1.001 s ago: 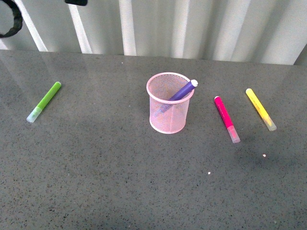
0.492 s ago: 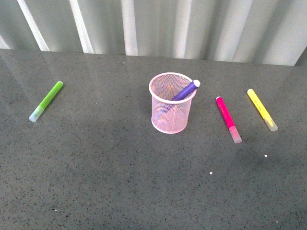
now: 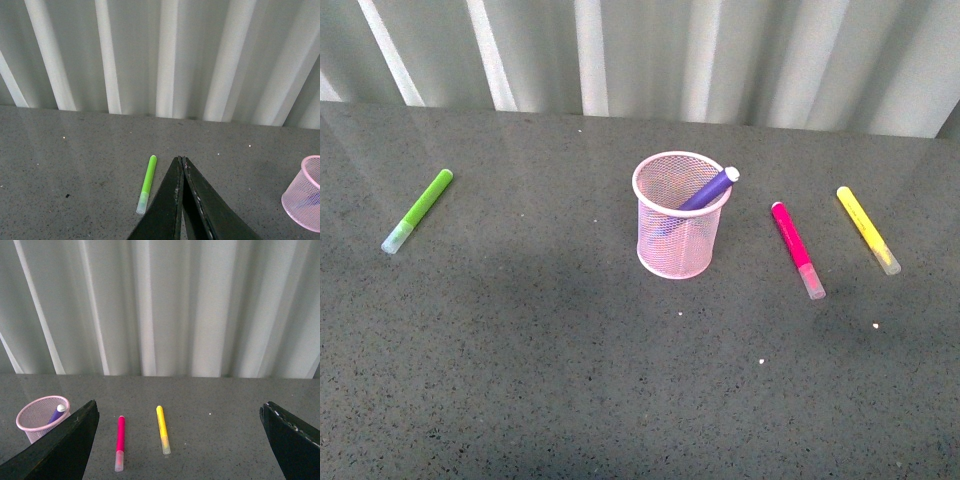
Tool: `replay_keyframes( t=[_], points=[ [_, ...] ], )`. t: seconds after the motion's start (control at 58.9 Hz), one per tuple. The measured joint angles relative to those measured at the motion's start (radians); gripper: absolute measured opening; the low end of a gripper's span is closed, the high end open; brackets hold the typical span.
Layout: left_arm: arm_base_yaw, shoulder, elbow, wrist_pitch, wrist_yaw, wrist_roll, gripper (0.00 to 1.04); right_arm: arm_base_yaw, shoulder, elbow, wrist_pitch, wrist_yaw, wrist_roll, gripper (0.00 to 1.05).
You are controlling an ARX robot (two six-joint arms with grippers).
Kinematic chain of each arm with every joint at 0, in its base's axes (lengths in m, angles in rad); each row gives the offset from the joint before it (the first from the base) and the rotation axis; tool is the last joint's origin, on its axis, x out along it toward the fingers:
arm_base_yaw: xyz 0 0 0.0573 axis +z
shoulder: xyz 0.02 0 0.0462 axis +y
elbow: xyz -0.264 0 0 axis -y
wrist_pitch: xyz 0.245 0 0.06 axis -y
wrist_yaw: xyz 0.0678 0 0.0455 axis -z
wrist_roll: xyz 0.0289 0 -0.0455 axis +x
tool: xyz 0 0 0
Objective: Insert purple and pink pens into pink cup
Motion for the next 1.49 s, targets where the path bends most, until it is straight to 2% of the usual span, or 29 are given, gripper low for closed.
replay_keyframes(
  t=[0.967,1.493],
  points=[
    [0.0,-0.678,-0.052,-0.585,0.003,0.0,0.04,0.0,0.0,0.0,0.0,0.0,0.0,0.98],
    [0.0,-0.864,-0.052,-0.769,0.003,0.0,0.04,0.0,0.0,0.0,0.0,0.0,0.0,0.98]
  ],
)
